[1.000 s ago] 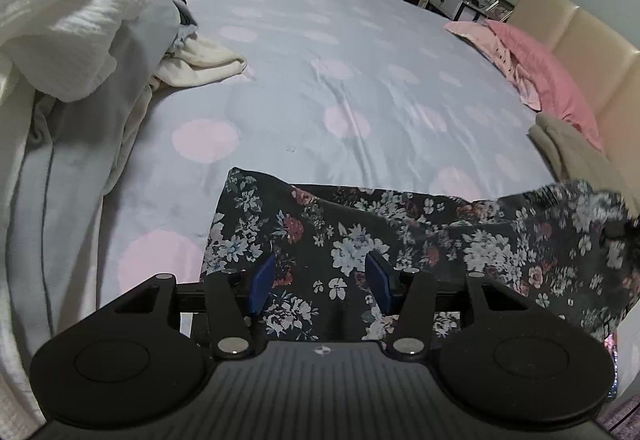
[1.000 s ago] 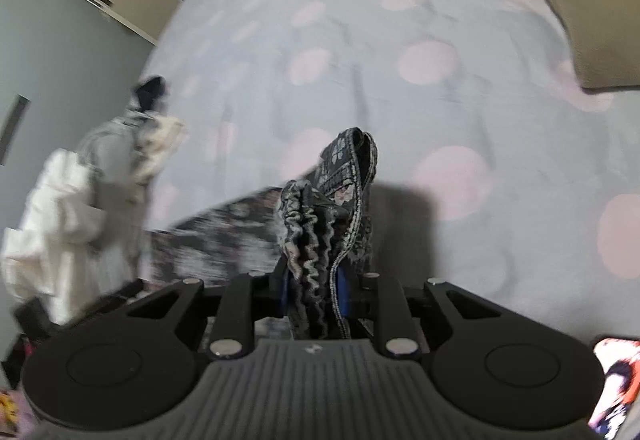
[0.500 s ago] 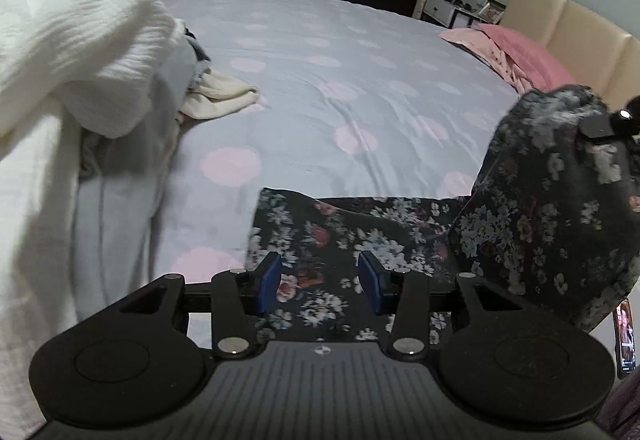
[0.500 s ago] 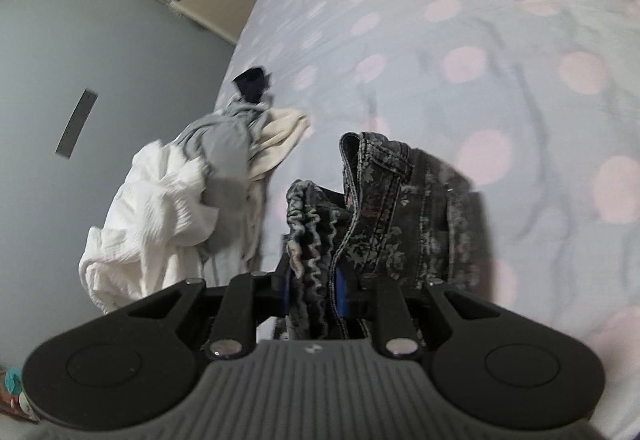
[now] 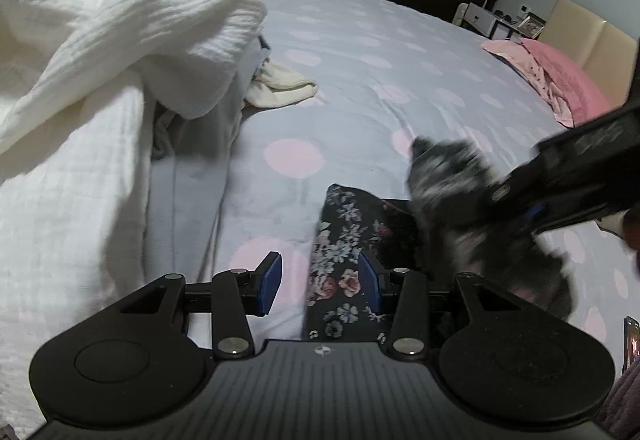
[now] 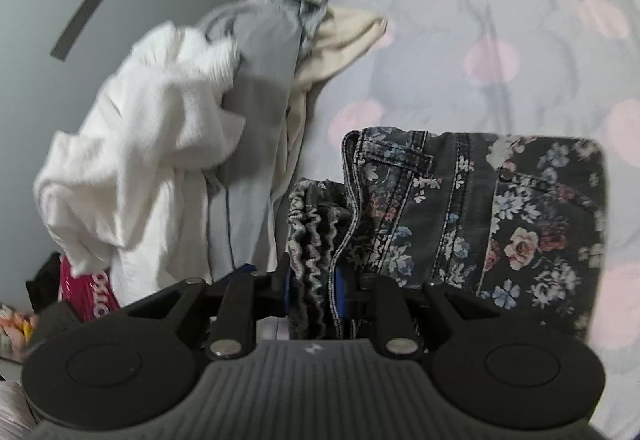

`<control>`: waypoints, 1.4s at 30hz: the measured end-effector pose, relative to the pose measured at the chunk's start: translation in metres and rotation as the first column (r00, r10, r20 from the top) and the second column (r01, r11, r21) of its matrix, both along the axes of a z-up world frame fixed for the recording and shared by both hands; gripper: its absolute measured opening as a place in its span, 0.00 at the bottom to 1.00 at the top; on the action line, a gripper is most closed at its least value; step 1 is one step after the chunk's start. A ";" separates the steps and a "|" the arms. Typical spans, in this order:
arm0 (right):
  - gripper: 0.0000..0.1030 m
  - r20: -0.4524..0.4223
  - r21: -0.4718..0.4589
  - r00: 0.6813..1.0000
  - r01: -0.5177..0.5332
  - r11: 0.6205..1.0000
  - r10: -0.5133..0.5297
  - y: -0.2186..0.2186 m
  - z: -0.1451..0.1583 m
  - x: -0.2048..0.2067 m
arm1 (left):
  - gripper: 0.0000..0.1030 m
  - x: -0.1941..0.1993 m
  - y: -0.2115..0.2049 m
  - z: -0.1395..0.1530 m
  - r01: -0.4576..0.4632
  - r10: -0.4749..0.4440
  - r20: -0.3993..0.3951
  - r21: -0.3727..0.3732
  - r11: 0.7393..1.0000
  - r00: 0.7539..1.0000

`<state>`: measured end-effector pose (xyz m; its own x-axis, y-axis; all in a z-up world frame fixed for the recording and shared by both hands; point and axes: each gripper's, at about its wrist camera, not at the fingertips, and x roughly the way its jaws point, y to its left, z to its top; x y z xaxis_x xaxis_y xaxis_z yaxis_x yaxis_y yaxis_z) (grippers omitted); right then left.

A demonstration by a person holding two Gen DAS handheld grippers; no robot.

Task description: Fold clothes

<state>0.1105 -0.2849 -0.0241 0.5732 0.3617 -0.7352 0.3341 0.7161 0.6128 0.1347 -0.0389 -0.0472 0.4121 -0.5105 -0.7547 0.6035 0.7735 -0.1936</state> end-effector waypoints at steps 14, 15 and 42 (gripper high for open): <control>0.40 -0.039 -0.014 0.998 -0.044 0.999 0.043 0.020 -0.033 0.025 | 0.38 0.005 0.009 0.005 -0.022 0.022 -0.015 -0.009 1.000 1.000; 0.41 -0.025 -0.033 0.999 -0.041 0.999 0.041 0.018 -0.026 0.022 | 0.38 0.004 0.009 0.007 -0.017 0.017 -0.015 -0.019 1.000 1.000; 0.43 -0.190 -0.349 0.977 0.021 0.937 -0.092 -0.035 -0.031 -0.133 | 0.02 -0.034 -0.002 -0.025 0.103 -0.094 -0.098 0.089 0.991 0.991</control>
<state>-0.0228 -0.3202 -0.0551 0.4132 0.0377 -0.9098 0.4703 0.8468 0.2487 0.1003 -0.0409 -0.0725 0.2888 -0.4703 -0.8339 0.6601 0.7287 -0.1824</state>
